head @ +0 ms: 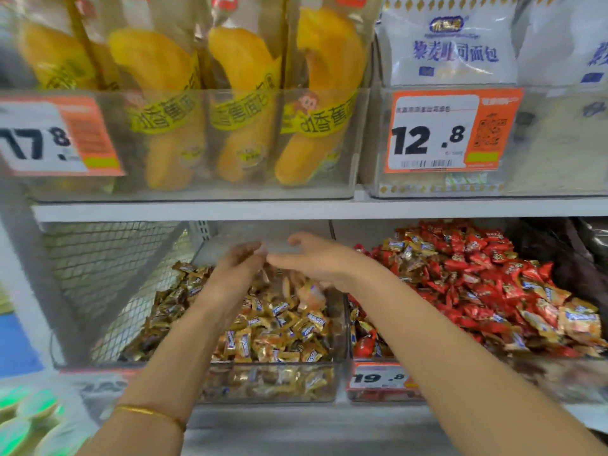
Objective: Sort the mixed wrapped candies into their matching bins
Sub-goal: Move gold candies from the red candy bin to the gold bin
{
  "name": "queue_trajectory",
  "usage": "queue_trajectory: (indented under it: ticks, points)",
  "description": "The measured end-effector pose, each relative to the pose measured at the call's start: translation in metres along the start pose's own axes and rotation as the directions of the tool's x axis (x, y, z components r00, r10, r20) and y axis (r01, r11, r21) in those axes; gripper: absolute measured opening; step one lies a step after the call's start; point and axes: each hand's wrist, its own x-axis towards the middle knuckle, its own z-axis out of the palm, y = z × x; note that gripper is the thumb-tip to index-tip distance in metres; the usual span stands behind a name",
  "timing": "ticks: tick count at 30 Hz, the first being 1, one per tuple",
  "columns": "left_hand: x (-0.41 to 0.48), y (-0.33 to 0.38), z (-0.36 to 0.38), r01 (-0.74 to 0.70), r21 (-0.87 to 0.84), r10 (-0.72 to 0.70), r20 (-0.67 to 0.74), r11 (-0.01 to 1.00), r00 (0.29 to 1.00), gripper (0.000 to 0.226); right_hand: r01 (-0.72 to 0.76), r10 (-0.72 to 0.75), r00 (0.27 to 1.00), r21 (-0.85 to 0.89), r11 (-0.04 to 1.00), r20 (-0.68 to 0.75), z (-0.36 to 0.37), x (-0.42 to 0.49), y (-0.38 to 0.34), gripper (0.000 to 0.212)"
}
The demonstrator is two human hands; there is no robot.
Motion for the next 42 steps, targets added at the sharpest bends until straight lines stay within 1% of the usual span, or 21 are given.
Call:
queue_trajectory:
  ticks: [1, 3, 5, 7, 9, 11, 12, 13, 15, 17, 19, 22, 23, 24, 26, 28, 30, 33, 38, 40, 42]
  points:
    - [0.003, -0.001, 0.001, 0.02, 0.023, -0.02, -0.001, 1.0, 1.0, 0.026, -0.012, 0.009, 0.999, 0.084, 0.996, 0.042, -0.002, -0.002, 0.003, 0.059]
    - [0.003, -0.001, 0.005, 0.037, 0.077, -0.039, 0.029, 0.996, 0.999, 0.031, 0.004, -0.022, 0.997, 0.25, 0.968, 0.071, -0.014, -0.014, 0.012, 0.049]
    - [-0.003, 0.002, 0.015, -0.04, 0.158, 0.029, 0.075, 0.987, 0.997, 0.035, 0.071, -0.07, 0.997, 0.329, 0.942, -0.015, -0.031, -0.03, 0.032, 0.033]
    - [-0.013, 0.006, 0.031, -0.191, 0.231, 0.157, 0.157, 0.954, 0.975, 0.036, 0.115, -0.08, 0.989, 0.317, 0.942, -0.121, -0.049, -0.047, 0.054, 0.025]
    - [-0.024, 0.008, 0.05, -0.343, 0.271, 0.259, 0.3, 0.899, 0.918, 0.034, 0.089, -0.063, 0.982, 0.147, 0.985, -0.176, -0.062, -0.055, 0.077, 0.021]
    - [-0.029, 0.003, 0.068, -0.462, 0.289, 0.327, 0.411, 0.838, 0.851, 0.033, 0.081, -0.102, 0.987, -0.163, 0.983, -0.124, -0.065, -0.052, 0.097, 0.013]
    - [-0.029, 0.0, 0.075, -0.512, 0.303, 0.362, 0.435, 0.804, 0.825, 0.034, 0.101, -0.124, 0.991, -0.3, 0.949, -0.059, -0.062, -0.049, 0.104, 0.012]
    - [-0.029, -0.004, 0.081, -0.549, 0.321, 0.392, 0.44, 0.772, 0.808, 0.035, 0.128, -0.138, 0.99, -0.413, 0.902, 0.007, -0.058, -0.045, 0.11, 0.019]
    - [-0.027, -0.01, 0.087, -0.586, 0.35, 0.431, 0.428, 0.731, 0.794, 0.036, 0.185, -0.171, 0.982, -0.549, 0.815, 0.076, -0.051, -0.038, 0.12, 0.029]
    - [-0.025, -0.013, 0.089, -0.597, 0.363, 0.445, 0.422, 0.715, 0.79, 0.035, 0.187, -0.222, 0.975, -0.582, 0.791, 0.012, -0.052, -0.036, 0.126, 0.024]
    - [-0.024, -0.013, 0.089, -0.588, 0.38, 0.434, 0.419, 0.714, 0.798, 0.035, 0.177, -0.276, 0.955, -0.544, 0.821, -0.106, -0.057, -0.036, 0.13, 0.016]
    - [-0.022, -0.014, 0.09, -0.537, 0.343, 0.407, 0.383, 0.771, 0.829, 0.04, 0.209, -0.302, 0.914, -0.322, 0.923, -0.271, -0.06, -0.041, 0.128, 0.004]
    - [-0.022, -0.014, 0.089, -0.519, 0.312, 0.403, 0.368, 0.796, 0.838, 0.043, 0.225, -0.289, 0.913, -0.235, 0.945, -0.286, -0.058, -0.043, 0.124, 0.004]
    - [-0.021, -0.014, 0.088, -0.505, 0.281, 0.402, 0.352, 0.816, 0.845, 0.045, 0.233, -0.273, 0.92, -0.168, 0.958, -0.28, -0.055, -0.044, 0.121, 0.012]
    - [-0.021, -0.014, 0.086, -0.477, 0.239, 0.396, 0.318, 0.846, 0.862, 0.046, 0.208, -0.227, 0.954, -0.115, 0.971, -0.194, -0.048, -0.042, 0.114, 0.018]
    - [-0.021, -0.014, 0.084, -0.441, 0.187, 0.379, 0.291, 0.878, 0.878, 0.047, 0.177, -0.188, 0.981, -0.173, 0.969, -0.049, -0.041, -0.04, 0.111, 0.017]
    - [-0.023, -0.014, 0.083, -0.41, 0.142, 0.359, 0.288, 0.901, 0.888, 0.047, 0.202, -0.185, 0.979, -0.276, 0.94, 0.087, -0.036, -0.036, 0.112, 0.027]
    - [-0.027, -0.012, 0.081, -0.394, 0.122, 0.344, 0.303, 0.911, 0.889, 0.043, 0.255, -0.202, 0.963, -0.366, 0.895, 0.177, -0.033, -0.034, 0.113, 0.043]
    - [-0.028, -0.012, 0.082, -0.394, 0.14, 0.337, 0.311, 0.908, 0.888, 0.039, 0.21, -0.125, 0.97, -0.449, 0.869, 0.211, -0.03, -0.031, 0.114, 0.062]
    - [-0.027, -0.014, 0.082, -0.386, 0.133, 0.333, 0.308, 0.913, 0.891, 0.042, 0.181, -0.121, 0.982, -0.533, 0.826, 0.146, -0.024, -0.03, 0.113, 0.057]
    - [-0.026, -0.015, 0.082, -0.382, 0.131, 0.33, 0.305, 0.915, 0.894, 0.044, 0.146, -0.152, 0.987, -0.621, 0.77, 0.044, -0.018, -0.028, 0.109, 0.042]
